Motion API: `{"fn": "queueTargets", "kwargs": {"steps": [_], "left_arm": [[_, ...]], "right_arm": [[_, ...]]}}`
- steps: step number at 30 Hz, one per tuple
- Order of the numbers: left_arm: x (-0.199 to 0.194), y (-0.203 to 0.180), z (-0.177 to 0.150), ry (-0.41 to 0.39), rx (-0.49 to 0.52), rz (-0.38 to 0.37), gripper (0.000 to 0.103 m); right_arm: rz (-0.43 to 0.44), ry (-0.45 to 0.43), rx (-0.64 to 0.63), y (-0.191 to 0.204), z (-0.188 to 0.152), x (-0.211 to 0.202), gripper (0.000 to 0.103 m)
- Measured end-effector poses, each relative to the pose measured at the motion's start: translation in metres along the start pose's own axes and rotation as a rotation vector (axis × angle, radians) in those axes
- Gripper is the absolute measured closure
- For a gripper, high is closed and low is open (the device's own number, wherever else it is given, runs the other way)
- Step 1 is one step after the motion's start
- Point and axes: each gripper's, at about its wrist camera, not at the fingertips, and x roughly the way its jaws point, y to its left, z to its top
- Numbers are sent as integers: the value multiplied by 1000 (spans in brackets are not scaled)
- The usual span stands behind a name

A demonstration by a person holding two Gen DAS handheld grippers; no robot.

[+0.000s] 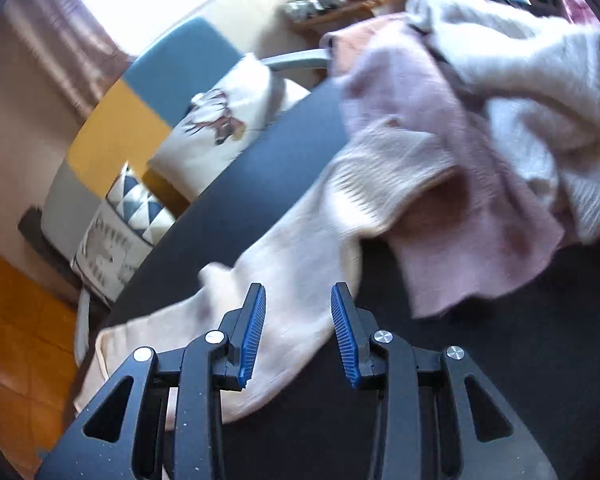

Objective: Fold clothes
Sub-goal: 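Reach the right gripper into the clothes pile and grasp a beige ribbed cuff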

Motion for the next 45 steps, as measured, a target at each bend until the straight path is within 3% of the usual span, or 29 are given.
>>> {"fn": "queueTargets", "kwargs": {"steps": [10,15,16,17,21,28,39,45], "left_arm": [[-1,-3,-1,-3,6,11,70],[-1,-2,-1,-5,6,11,70],[-1,-2,-1,-5,6,10,70],[-1,-2,-1,-6,5,9,70],[-2,-2,-2,-7,1,6,70],[-2,1,-2,-5,-8,-6,70],[-2,-6,1,-2,24,31,70],[-2,-8,1,-3,27,39,69]], "right_arm": [[-29,73,176,-25,32,44,66],[33,52,275,-36,37,55,67],[39,48,278,-37,38,56,73],[45,44,281,-37,40,57,95],[54,31,259,-33,46,46,95],[55,-122,214,-30,70,-1,95],[-15,-101,185,-43,70,-8,95],[-41,-96,109,-18,65,-14,95]]}}
